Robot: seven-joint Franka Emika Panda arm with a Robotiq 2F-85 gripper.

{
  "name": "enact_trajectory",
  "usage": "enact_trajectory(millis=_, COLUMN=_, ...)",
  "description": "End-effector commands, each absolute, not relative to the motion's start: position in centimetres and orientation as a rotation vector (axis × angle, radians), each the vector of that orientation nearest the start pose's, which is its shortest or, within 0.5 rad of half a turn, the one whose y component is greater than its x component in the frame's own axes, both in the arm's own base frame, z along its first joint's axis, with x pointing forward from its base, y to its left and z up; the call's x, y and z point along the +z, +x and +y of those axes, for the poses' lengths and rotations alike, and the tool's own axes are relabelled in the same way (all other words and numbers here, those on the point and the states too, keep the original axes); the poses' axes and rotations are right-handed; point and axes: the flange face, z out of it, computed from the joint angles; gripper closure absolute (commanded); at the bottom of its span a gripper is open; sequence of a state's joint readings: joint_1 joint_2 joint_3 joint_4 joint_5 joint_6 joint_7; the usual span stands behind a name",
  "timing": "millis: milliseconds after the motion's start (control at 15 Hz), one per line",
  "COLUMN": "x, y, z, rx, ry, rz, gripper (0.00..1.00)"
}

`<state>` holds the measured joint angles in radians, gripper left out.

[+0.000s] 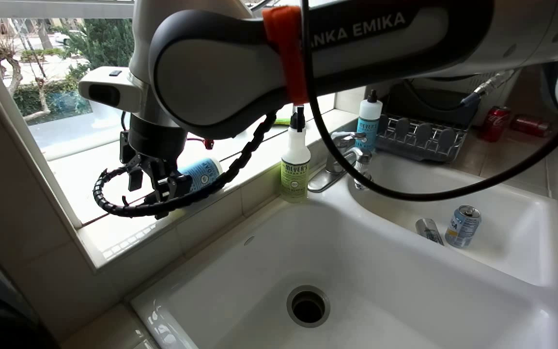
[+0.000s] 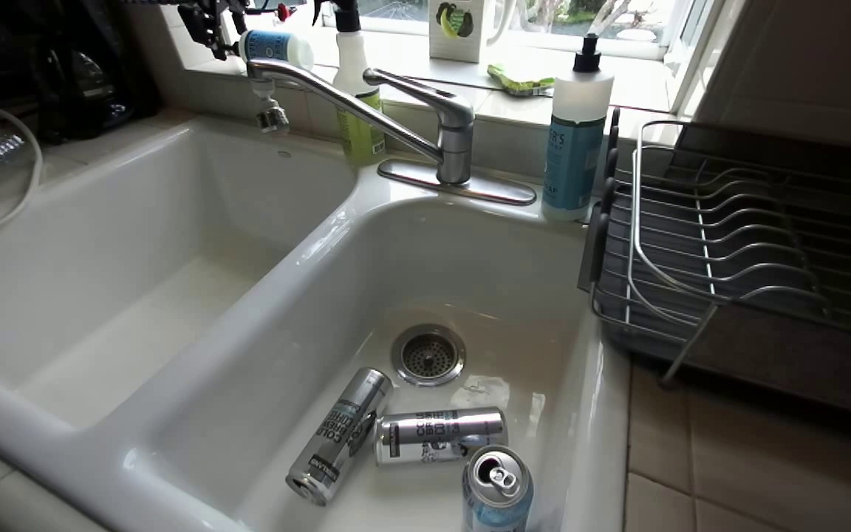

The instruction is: Put the white bottle on the window sill in an upright position

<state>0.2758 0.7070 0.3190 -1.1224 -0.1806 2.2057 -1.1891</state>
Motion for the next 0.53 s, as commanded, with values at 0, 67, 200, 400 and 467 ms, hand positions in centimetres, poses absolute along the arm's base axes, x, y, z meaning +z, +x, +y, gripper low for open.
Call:
enact_trajectory(millis=0, x=44.73, y=69.60, z=36.48, rx=0.578, ry=1.871, rz=2.291, gripper=0.04)
enact_trajectory(millis=67, x=44.67, y=69.63, z=36.45, rx=0.567, ry=1.859, rz=2.289, gripper=0.05)
enact_trajectory(millis=200, x=44.51, y=69.69, z=36.43, rx=0.546, ry=1.835, rz=2.290, gripper=0.07)
enact_trajectory(millis=400, x=44.35, y=69.79, z=36.58, rx=0.540, ry=1.814, rz=2.291, gripper=0.36)
enact_trajectory(millis=467, x=44.27, y=69.81, z=36.63, rx=0.538, ry=1.810, rz=2.290, gripper=0.46)
